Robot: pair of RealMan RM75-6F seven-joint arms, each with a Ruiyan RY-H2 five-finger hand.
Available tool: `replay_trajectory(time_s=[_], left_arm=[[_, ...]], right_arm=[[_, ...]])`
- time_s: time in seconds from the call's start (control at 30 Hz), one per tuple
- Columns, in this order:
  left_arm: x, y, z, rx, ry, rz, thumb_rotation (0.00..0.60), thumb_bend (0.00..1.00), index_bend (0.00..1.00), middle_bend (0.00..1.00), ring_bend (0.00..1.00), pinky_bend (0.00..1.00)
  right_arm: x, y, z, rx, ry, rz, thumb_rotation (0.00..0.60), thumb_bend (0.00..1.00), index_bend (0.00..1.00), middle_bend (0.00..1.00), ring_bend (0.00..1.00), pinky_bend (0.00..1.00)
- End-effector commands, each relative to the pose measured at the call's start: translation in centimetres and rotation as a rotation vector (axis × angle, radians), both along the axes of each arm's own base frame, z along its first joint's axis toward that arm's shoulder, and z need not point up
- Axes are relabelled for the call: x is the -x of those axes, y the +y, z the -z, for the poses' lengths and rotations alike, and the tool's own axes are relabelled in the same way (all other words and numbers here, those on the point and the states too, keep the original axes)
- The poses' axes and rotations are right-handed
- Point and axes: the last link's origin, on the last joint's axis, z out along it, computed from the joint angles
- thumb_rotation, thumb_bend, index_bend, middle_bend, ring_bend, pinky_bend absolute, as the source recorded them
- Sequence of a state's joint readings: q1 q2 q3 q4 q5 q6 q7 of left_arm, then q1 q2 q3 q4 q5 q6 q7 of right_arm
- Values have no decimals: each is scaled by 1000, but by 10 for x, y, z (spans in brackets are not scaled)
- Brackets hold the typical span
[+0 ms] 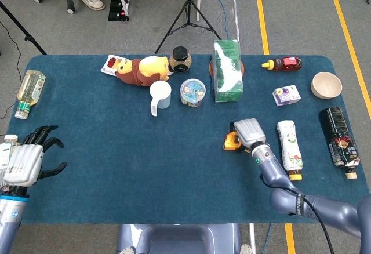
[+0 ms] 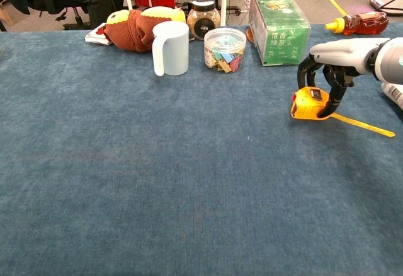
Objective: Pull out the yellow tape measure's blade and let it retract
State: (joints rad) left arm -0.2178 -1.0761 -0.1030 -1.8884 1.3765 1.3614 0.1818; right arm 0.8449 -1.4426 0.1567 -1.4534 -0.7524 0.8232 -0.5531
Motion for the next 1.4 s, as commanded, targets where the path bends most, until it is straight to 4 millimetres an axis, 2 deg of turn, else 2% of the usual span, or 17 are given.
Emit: replay_trajectory(time_s=[0.03, 0.33, 0.73, 1.03, 1.4], left_arm=[[-6, 4, 3, 7, 2, 17, 600, 188, 427, 188, 123, 182], [-26, 18, 13, 44, 18, 70, 600, 188, 429, 192, 137, 195], [-58, 37, 30, 88, 18, 147, 600, 189, 439, 228, 181, 236], [-98, 57, 55, 160, 49, 217, 600, 188, 439, 260, 221, 315], [-140, 80, 88, 188, 13, 263, 600, 184, 446, 346, 343, 417]], right_arm=[[-6, 10, -3, -11, -35, -5, 596, 206, 597, 600, 677, 688], [-22, 28, -4, -21, -86, -42, 598, 284, 642, 672, 743, 726], [-31, 32, -4, 14, -111, -68, 599, 286, 654, 690, 762, 737], [-46, 35, -2, 46, -134, -99, 598, 286, 654, 690, 762, 738], [-68, 37, -1, 84, -174, -114, 599, 286, 654, 690, 762, 739]])
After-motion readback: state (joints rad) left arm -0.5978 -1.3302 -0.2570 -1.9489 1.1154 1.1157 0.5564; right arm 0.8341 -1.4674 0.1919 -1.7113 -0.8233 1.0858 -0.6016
